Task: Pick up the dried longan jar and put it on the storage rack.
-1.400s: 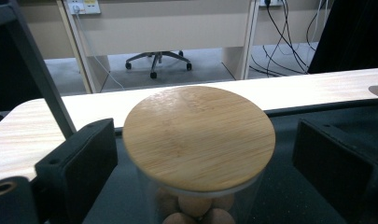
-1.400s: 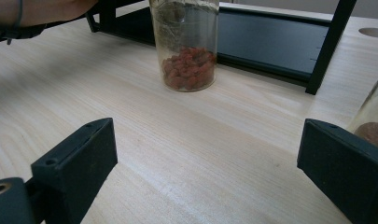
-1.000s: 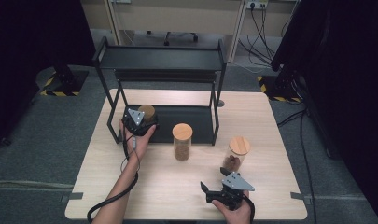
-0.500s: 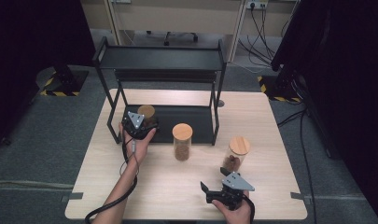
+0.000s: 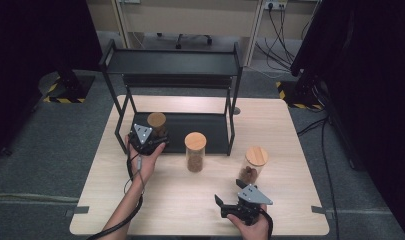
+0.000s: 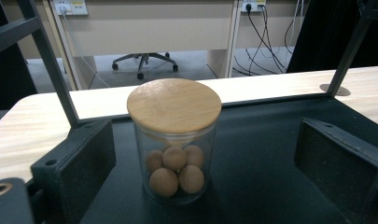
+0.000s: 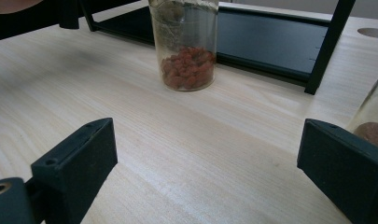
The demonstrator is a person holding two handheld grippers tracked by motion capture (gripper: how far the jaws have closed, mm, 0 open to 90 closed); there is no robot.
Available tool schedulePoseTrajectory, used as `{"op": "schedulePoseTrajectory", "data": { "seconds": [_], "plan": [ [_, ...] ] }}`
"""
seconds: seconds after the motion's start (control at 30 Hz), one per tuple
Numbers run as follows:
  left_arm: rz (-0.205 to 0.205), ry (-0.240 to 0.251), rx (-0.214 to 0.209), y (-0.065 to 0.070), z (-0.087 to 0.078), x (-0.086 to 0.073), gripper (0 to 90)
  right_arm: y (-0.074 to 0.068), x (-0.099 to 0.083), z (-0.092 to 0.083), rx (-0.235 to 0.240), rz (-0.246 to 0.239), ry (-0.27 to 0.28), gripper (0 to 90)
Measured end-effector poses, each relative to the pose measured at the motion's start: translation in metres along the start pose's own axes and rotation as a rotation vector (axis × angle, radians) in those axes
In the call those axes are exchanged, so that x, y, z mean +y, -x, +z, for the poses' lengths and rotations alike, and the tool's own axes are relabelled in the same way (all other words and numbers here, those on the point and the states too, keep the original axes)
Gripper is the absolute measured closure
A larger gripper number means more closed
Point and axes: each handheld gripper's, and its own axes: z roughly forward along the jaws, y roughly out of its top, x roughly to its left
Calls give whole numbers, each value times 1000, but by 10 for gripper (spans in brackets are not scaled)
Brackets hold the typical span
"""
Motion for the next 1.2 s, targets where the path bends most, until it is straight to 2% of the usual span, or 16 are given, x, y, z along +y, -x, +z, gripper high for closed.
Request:
{"op": "schedulePoseTrajectory", "data": {
  "seconds": [0.23, 1.2],
  "plan": [
    [6, 7, -27, 1, -14, -2, 52, 0, 0, 0, -1, -2, 0, 51],
    [7, -29, -118, 7, -63, -41, 52, 0, 0, 0, -3, 3, 1, 51]
  ]
}}
